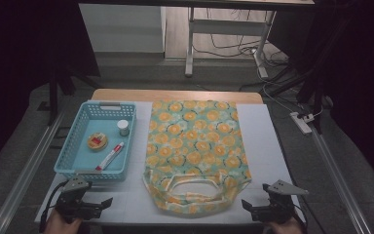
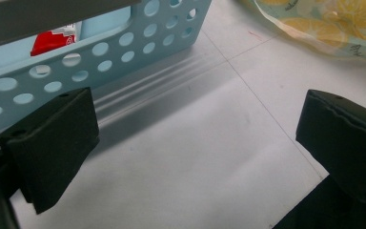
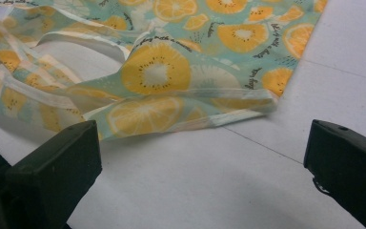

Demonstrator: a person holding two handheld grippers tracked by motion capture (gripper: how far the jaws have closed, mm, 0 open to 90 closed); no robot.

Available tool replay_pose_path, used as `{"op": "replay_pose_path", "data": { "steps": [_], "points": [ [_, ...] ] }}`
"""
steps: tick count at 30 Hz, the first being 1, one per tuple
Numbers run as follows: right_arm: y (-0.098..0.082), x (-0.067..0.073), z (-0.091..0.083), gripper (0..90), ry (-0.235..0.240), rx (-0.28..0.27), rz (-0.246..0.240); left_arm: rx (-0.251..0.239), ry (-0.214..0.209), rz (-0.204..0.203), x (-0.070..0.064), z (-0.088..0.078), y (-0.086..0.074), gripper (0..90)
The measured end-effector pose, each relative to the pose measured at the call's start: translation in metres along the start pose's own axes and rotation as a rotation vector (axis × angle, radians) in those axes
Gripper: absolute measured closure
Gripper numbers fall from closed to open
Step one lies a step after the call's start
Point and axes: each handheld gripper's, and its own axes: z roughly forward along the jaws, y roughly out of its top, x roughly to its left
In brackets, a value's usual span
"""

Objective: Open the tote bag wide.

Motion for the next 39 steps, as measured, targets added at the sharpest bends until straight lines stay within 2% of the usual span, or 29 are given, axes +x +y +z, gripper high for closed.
{"op": "replay_pose_path", "data": {
  "steps": [11, 22, 29, 39],
  "points": [
    [0.002, 0.001, -0.001, 0.0, 0.005, 0.003, -0.009, 0.0, -0.004, 0.006, 0.0, 0.0, 0.0, 0.5],
    [0.007, 0.007, 0.0, 0.0, 0.027, 0.013, -0.045, 0.005, -0.004, 0.013, -0.001, 0.001, 0.0, 0.5],
    [0.016, 0.015, 0.002, 0.0, 0.041, 0.022, -0.098, 0.005, -0.003, 0.015, -0.001, 0.001, 0.0, 0.6],
    [0.027, 0.023, 0.008, 0.0, 0.068, 0.019, -0.138, 0.009, -0.004, 0.016, -0.001, 0.001, 0.0, 0.6]
  ]
}}
